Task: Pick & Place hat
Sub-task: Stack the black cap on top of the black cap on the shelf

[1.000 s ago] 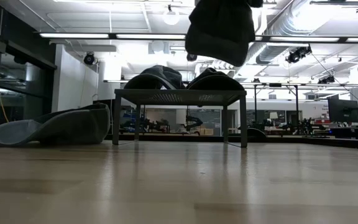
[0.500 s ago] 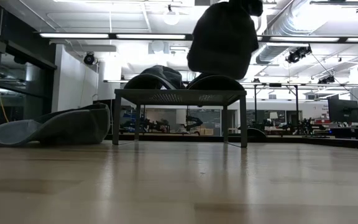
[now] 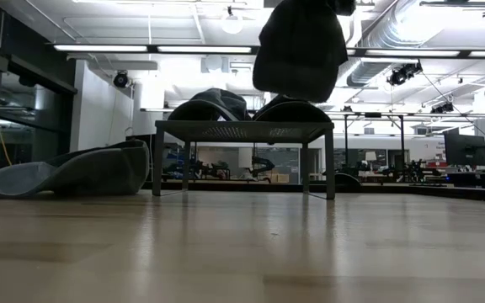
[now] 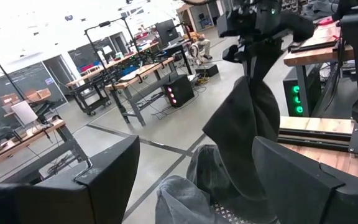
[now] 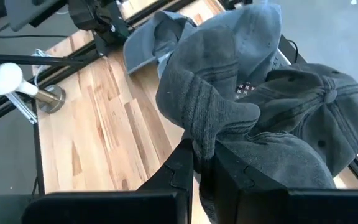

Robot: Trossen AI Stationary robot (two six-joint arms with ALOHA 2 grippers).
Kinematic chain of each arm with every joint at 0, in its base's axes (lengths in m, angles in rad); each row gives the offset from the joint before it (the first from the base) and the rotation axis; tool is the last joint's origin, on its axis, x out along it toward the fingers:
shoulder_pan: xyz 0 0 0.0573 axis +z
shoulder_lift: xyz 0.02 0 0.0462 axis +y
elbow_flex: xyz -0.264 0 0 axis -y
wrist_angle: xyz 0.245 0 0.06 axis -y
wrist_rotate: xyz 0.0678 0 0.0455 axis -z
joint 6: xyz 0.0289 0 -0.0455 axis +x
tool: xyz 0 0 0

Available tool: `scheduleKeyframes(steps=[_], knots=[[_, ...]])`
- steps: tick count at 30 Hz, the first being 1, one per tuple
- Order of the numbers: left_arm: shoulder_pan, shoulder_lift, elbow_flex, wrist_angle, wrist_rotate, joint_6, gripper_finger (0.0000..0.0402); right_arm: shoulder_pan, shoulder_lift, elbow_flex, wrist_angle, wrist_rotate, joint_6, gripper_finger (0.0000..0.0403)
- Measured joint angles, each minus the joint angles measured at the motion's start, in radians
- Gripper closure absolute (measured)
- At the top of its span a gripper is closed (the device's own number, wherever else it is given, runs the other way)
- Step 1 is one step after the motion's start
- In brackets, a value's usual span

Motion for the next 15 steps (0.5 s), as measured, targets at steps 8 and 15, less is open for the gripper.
scheduleKeyframes(steps=[8,15], knots=[[0.0,0.0,0.0,0.0,0.0,0.0,0.0094,0.0,-0.002,0.038,-0.023,-0.093,-0.003,0.0381],[0.0,0.0,0.0,0.0,-0.001,0.0,0.0094,0.0,0.001,0.038,-0.063,-0.119,-0.022,0.0381]])
